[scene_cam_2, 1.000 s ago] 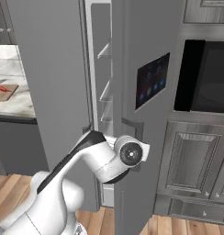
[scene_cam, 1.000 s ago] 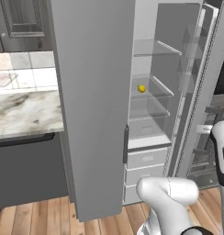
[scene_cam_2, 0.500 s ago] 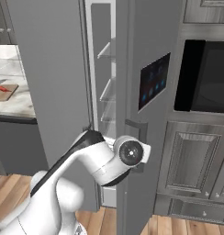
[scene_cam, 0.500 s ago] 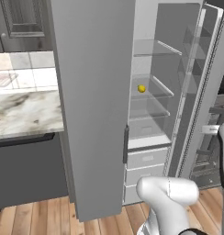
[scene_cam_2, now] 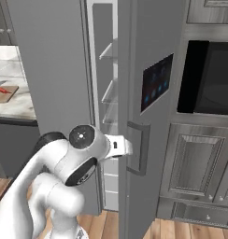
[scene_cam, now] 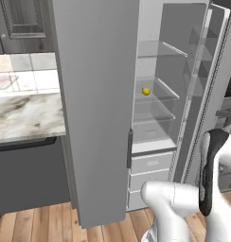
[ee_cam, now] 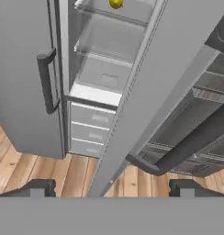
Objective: Retrieve a lemon from the fridge and place it on the cutting board with the fish.
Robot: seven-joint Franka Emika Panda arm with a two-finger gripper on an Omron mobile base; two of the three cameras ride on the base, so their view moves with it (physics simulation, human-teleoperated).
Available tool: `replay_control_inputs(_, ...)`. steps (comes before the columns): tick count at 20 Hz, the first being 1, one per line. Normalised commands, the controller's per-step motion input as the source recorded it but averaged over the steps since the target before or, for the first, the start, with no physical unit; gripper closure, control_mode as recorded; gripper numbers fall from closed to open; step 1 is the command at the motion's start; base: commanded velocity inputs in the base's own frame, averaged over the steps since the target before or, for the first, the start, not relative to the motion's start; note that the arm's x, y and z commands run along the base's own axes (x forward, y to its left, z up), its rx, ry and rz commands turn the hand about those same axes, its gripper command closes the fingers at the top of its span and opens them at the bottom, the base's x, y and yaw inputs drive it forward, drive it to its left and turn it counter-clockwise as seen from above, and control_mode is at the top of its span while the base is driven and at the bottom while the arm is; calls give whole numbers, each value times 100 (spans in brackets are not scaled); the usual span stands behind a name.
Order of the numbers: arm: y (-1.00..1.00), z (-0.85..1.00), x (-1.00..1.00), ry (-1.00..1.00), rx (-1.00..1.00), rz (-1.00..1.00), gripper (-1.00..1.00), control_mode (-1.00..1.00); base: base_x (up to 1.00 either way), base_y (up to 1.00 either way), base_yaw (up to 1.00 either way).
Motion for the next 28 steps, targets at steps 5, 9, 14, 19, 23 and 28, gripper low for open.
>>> replay_control_inputs(5,38,-29,51,61,-65,-7,-100,-100,0,0,0)
replay_control_inputs(9,27,-24,88,50,-40,-20,-100,-100,0,0,0)
replay_control_inputs(14,21,-2,92,30,-17,-5,-100,-100,0,0,0)
replay_control_inputs(19,-16,-1,50,23,1,-1,-100,-100,0,0,0)
replay_control_inputs(23,-26,2,36,11,1,0,-100,-100,0,0,0)
replay_control_inputs(28,-56,-6,13,13,0,-1,-100,-100,0,0,0)
